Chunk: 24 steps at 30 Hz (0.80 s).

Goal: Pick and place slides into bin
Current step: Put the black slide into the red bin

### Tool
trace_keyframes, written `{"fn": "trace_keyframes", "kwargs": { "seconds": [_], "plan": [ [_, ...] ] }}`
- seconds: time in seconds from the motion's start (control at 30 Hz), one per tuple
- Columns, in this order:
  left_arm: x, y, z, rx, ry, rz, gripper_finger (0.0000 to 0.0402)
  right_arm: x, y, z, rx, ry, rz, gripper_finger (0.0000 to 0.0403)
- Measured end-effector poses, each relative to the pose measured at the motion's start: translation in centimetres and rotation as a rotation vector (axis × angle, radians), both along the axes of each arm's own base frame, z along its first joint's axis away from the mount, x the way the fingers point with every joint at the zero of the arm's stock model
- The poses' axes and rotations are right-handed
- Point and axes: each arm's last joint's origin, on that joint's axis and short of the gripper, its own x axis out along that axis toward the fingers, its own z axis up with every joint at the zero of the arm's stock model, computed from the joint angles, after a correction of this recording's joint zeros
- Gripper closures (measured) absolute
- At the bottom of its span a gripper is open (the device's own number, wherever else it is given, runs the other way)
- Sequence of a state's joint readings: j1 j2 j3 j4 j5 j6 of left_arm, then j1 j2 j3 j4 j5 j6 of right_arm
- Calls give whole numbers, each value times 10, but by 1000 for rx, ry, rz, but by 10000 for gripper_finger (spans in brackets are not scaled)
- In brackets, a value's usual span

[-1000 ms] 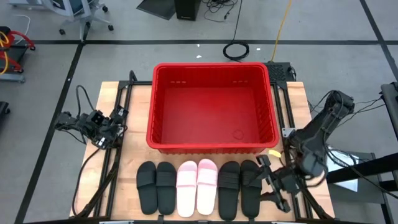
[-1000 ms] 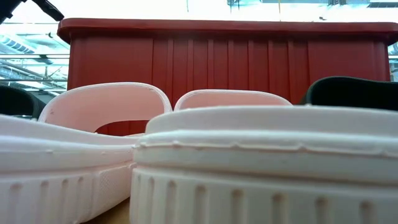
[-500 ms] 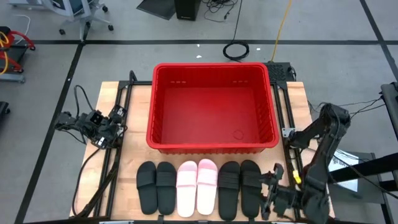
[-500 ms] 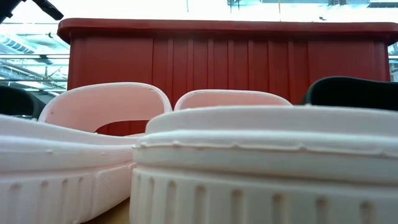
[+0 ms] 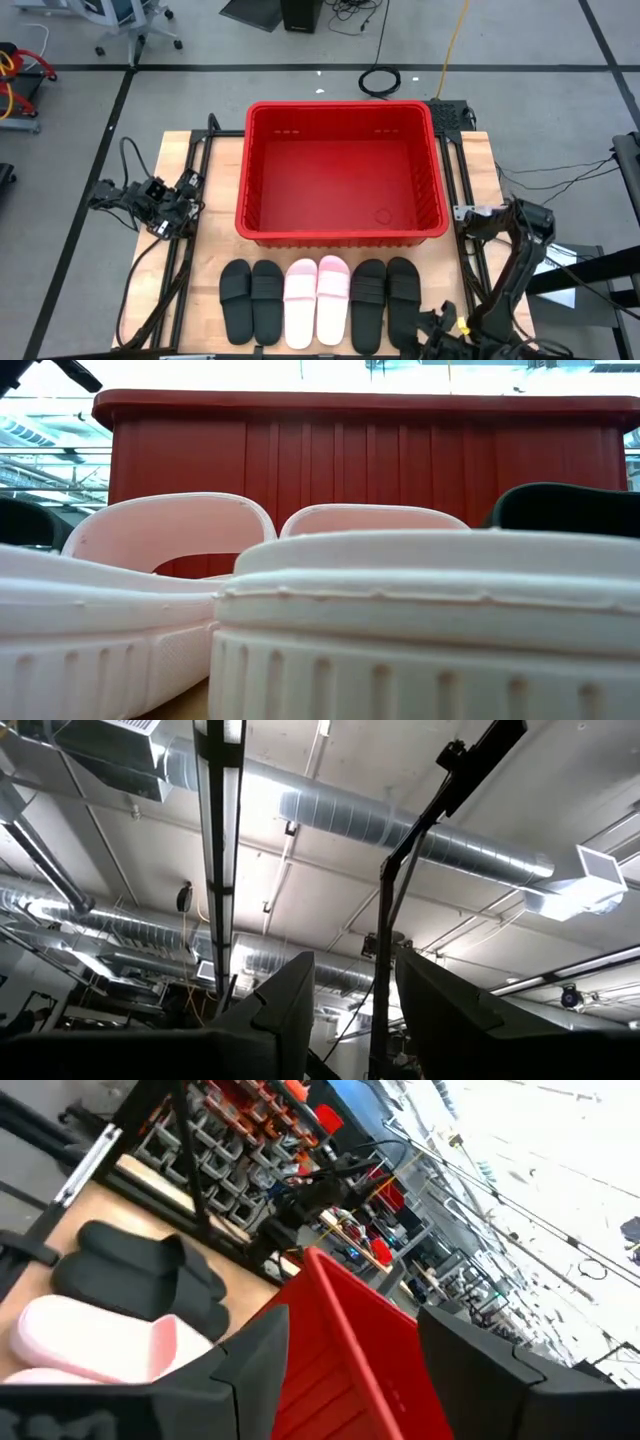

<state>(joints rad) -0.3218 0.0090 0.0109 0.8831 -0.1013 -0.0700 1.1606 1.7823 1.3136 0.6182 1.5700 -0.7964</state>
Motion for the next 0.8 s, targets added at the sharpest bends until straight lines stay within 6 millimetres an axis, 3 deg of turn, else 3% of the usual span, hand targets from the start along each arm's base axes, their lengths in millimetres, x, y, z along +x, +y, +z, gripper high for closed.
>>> {"fn": "trace_keyframes", "kwargs": {
  "seconds": [0.23,0.4,0.6,0.8],
  "plan": [
    [1,0,-1,-7,16,-8,254,-2,-1,11,92,-40,3,190],
    [1,0,-1,-1,14,0,254,-11,-18,42,87,-38,6,190],
    [1,0,-1,0,10,28,254,-22,-53,87,32,-44,79,190],
    [1,1,-1,-5,15,37,254,-25,-97,133,20,-178,334,190]
  ]
}}
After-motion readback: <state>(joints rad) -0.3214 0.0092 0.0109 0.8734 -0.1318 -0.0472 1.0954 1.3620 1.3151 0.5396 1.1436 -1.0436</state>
